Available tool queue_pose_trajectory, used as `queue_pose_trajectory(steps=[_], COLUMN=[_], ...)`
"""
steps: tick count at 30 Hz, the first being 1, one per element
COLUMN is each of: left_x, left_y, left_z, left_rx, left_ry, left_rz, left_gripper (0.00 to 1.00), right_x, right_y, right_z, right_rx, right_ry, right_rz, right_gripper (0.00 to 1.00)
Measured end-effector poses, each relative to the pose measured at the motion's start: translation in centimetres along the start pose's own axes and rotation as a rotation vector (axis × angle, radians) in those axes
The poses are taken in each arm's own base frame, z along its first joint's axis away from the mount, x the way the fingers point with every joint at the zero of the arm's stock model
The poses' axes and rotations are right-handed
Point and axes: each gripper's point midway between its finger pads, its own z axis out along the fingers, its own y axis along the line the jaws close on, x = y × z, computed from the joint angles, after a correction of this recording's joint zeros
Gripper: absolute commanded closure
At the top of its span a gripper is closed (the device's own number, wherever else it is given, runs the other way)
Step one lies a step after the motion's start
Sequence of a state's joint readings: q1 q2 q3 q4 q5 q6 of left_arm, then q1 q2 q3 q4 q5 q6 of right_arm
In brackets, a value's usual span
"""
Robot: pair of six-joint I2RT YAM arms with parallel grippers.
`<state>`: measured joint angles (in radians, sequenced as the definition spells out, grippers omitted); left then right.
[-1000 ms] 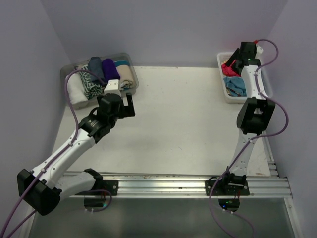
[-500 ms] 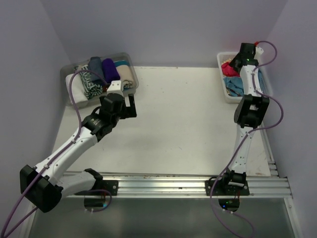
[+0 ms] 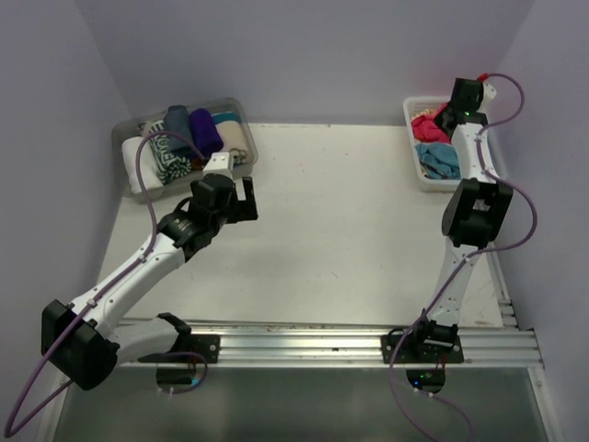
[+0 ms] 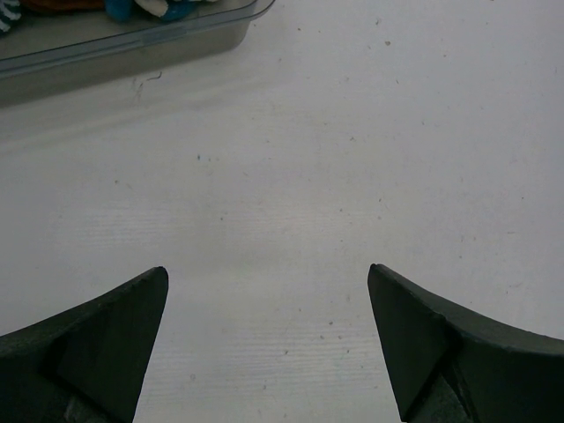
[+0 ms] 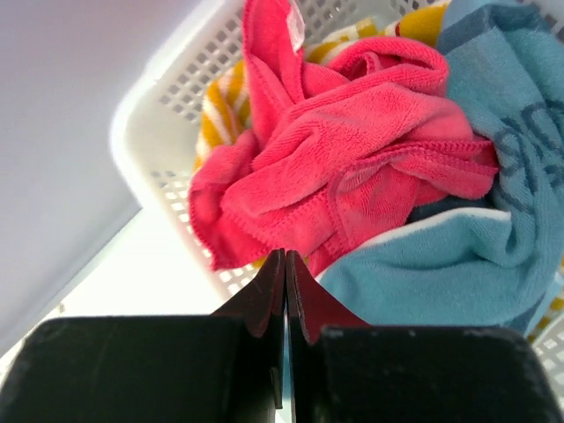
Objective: Roll the towels
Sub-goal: Grab a towel with the right arm
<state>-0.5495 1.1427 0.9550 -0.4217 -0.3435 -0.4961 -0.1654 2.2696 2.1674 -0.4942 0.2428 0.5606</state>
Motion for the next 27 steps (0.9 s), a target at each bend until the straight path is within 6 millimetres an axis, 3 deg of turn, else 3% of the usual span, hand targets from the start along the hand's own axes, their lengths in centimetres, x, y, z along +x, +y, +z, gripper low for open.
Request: queue_pose_trajectory(steps=[3, 6, 7, 8, 10, 11, 12, 19, 27], left_x=[0.4, 0.6, 0.7, 0.8, 1.1, 1.3, 1.5, 2.0, 2.3], left_y=[0.0, 0.0, 0.0, -0.1, -0.1, 0.0, 0.0, 0.2, 0.2], left_z=[0.1, 0.2, 0.3, 0.3, 0.4, 0.4, 0.4, 0.5, 0.8], left_rx=[0.001, 0.005, 0.008, 0.010, 0.013, 0.013, 0.012, 0.008, 0.002], left_ry=[0.009, 0.012, 0.014, 0.017, 0.024, 0.028, 0.033, 0.043, 0.054], left_rz=[0.003, 0.003, 0.003, 0.004, 0.005, 0.005, 0.007, 0.003, -0.009], left_gripper=[0.00, 0.00, 0.00, 0.00, 0.00, 0.00, 0.00, 0.00, 0.00], right_x=[-1.3, -2.8, -3.1, -2.9, -2.3, -1.7, -1.0, 4.2, 2.6], right_y=[0.8, 1.7, 1.9, 1.9, 1.7, 1.5, 1.2, -0.6, 0.8], right_z=[-2.4, -3.2, -3.2, -3.1, -2.5, -2.0, -1.5, 1.4, 1.9], right_rx=[-0.054, -0.083, -0.091, -0.094, -0.093, -0.091, -0.088, -0.082, -0.137], right_ry=[-0.032, -0.071, -0.080, -0.081, -0.080, -0.078, -0.071, -0.011, -0.074], right_rz=[0.019, 0.031, 0.034, 0.037, 0.049, 0.053, 0.057, 0.075, 0.097], right_gripper=[1.00, 0.99, 0.91, 0.65, 0.39, 0.28, 0.25, 0.22, 0.28])
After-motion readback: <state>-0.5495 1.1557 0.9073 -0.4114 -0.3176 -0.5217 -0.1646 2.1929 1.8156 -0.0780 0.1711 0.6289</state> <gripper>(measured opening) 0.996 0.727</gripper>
